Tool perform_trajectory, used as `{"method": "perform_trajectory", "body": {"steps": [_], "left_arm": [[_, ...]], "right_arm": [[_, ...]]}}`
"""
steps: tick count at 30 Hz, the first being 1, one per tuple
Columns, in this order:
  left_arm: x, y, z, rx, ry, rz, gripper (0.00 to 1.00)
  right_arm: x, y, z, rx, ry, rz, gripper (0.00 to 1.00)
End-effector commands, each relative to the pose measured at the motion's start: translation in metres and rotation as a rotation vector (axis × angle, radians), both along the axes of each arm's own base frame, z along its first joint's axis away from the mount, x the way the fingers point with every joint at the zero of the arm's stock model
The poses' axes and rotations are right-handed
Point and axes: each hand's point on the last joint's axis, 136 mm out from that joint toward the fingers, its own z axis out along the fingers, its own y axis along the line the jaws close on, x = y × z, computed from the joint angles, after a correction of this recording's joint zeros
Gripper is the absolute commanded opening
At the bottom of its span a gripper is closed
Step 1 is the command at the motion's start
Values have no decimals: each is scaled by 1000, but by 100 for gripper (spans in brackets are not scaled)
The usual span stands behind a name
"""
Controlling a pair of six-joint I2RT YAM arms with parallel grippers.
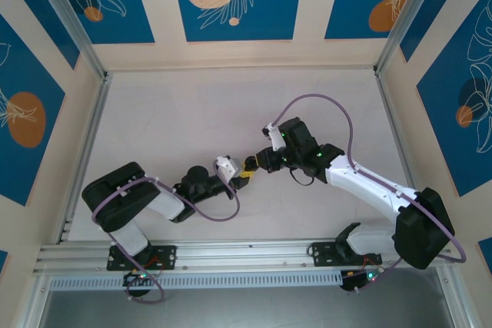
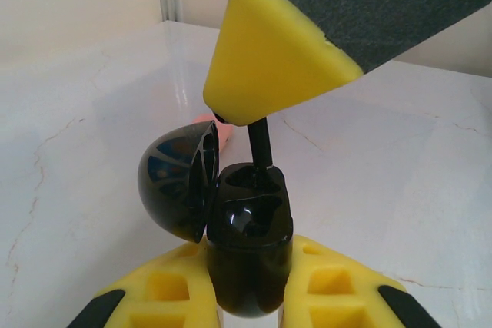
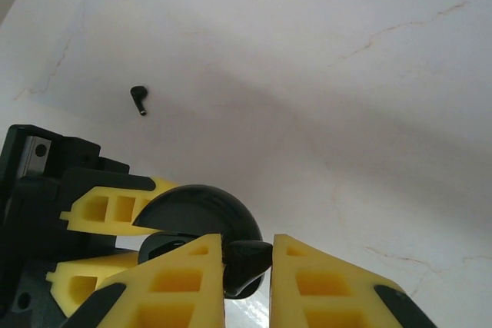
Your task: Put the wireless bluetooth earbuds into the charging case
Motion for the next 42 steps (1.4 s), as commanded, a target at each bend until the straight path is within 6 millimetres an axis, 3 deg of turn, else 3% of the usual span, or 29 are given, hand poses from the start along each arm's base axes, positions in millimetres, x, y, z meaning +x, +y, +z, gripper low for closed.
{"method": "perform_trajectory", "body": {"steps": [1,32,42], "left_arm": [[4,5,8,-35,-25,21,14],[16,17,39,-94,-113,118,14],[16,17,39,-91,-119,119,14]], "right_arm": [[-4,8,11,55,-16,23,18],[-13,15,-11,8,33,-20,18],[-16,26,0,84,55,-9,31]]}}
